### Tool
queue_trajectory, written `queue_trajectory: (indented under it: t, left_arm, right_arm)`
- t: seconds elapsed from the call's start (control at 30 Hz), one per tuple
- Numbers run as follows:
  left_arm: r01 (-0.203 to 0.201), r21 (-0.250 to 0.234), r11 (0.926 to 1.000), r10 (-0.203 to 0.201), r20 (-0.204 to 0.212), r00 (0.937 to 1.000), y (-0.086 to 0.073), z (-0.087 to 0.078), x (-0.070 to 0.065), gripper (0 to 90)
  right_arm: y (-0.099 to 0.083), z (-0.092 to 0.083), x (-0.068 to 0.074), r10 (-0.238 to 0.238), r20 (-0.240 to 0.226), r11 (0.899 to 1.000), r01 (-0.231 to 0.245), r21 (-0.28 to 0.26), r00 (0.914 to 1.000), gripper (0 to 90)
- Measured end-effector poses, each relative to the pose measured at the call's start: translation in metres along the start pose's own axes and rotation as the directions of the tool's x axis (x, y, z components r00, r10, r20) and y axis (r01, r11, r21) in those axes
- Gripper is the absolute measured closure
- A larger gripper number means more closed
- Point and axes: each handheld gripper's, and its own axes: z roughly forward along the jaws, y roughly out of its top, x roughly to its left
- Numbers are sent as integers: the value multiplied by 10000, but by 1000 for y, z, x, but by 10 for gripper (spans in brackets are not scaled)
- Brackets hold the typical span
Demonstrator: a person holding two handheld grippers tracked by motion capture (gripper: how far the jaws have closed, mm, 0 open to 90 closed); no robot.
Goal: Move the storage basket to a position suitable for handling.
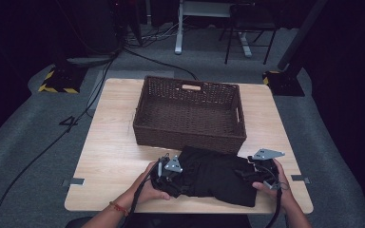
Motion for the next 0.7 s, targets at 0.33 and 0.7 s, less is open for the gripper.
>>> queue_trajectory:
  t: [0.33, 0.7]
  left_arm:
    - [-349, -853, 9957, 331, -221, 9992, 7, -17, -27, 158]
    - [287, -205, 9994, -304, -878, 9957, 21, 22, 5, 0]
  right_arm:
    - [-13, -34, 12, 263, 97, 9985, -258, -480, 9996, 164]
    - [-23, -19, 16, 704, 518, 9974, -712, 146, 9962, 3]
